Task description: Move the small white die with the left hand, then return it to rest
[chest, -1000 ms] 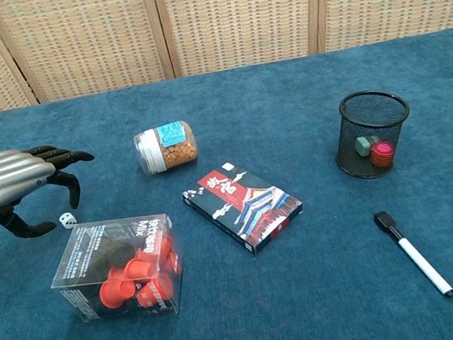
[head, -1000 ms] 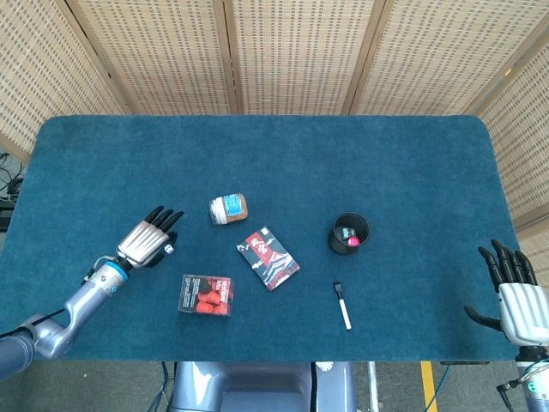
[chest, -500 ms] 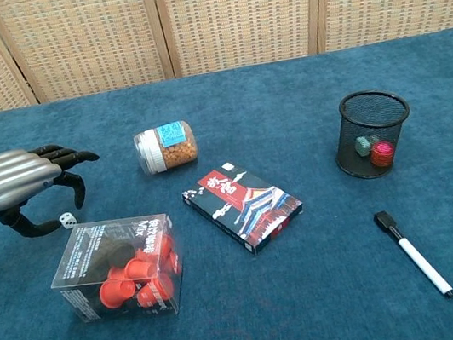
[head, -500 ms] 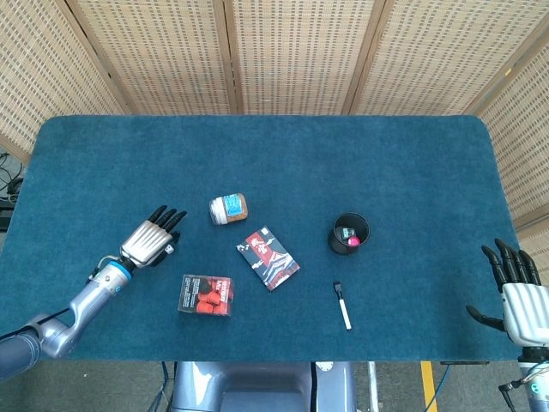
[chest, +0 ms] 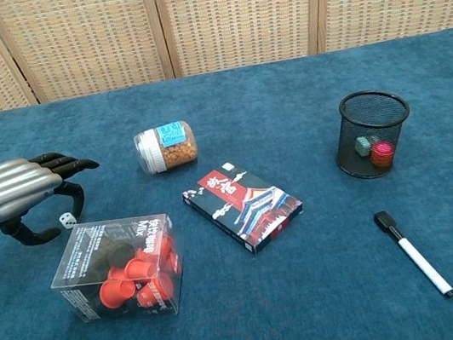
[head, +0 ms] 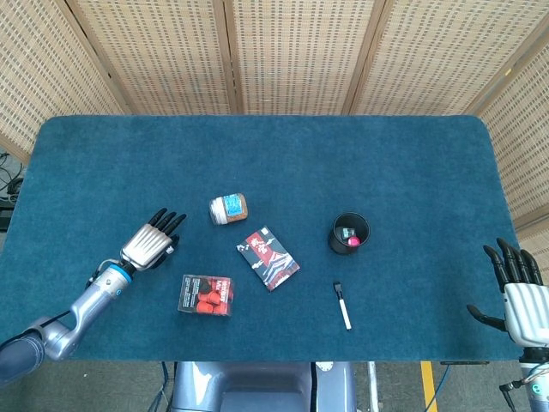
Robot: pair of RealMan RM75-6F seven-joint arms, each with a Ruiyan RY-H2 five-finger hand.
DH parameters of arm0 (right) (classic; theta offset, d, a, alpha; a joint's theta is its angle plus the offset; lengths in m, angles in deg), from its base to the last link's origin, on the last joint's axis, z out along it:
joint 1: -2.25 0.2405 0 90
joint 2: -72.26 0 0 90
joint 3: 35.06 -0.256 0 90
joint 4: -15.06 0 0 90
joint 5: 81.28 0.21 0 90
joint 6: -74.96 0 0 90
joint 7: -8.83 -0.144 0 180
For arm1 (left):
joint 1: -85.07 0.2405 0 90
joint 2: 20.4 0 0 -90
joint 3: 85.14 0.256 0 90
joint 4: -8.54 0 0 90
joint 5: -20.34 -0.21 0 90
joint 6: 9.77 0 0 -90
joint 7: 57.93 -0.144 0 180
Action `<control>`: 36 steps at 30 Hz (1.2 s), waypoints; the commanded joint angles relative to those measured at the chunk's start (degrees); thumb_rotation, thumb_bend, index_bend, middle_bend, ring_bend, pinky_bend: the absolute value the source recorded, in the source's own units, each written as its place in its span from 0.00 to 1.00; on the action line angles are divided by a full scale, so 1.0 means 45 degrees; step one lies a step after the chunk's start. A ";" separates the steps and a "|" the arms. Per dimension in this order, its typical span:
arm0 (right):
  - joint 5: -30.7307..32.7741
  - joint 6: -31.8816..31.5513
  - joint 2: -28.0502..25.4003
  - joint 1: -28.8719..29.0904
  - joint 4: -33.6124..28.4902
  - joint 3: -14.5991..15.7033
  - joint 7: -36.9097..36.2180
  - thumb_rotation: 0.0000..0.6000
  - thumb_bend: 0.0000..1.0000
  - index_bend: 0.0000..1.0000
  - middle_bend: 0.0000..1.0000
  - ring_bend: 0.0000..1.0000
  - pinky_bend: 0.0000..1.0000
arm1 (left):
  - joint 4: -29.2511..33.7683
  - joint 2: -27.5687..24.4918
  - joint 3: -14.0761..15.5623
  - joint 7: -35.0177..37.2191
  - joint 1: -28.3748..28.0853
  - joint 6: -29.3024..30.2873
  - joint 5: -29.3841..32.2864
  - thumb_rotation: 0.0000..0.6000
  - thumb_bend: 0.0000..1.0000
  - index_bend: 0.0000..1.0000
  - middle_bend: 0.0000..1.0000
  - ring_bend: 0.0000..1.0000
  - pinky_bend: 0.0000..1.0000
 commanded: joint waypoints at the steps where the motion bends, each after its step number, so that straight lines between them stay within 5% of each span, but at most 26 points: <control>1: -0.0034 -0.0015 0.0011 0.0004 -0.0003 0.0003 -0.0021 1.00 0.16 0.05 0.00 0.00 0.00 | -0.0278 0.0177 0.0037 0.0092 0.0022 0.0124 -0.0054 1.00 0.40 0.45 0.00 0.00 0.00; 13: -0.0178 -0.0164 0.0069 -0.0022 0.0062 0.0012 -0.0039 1.00 0.16 0.05 0.00 0.00 0.00 | -0.1450 0.0937 0.0149 0.0723 0.0061 0.0666 -0.0330 1.00 0.45 0.59 0.00 0.00 0.00; 21: -0.0161 -0.0162 0.0072 -0.0032 0.0100 0.0007 -0.0118 1.00 0.16 0.05 0.00 0.00 0.00 | -0.1321 0.0783 -0.0009 0.1150 0.0055 0.1416 -0.0485 1.00 0.46 0.61 0.00 0.00 0.00; 27: -0.0088 -0.0090 0.0026 -0.0028 0.0081 -0.0004 -0.0200 1.00 0.16 0.05 0.00 0.00 0.00 | 0.0677 -0.0604 -0.0701 0.1265 -0.0256 0.1659 -0.0145 1.00 0.45 0.62 0.00 0.00 0.00; 36: -0.0317 -0.0170 -0.0009 -0.0025 0.0011 0.0060 -0.0334 1.00 0.16 0.05 0.00 0.00 0.00 | 0.5342 -0.4034 -0.2567 -0.0265 -0.1195 0.0928 0.1324 1.00 0.44 0.62 0.00 0.00 0.00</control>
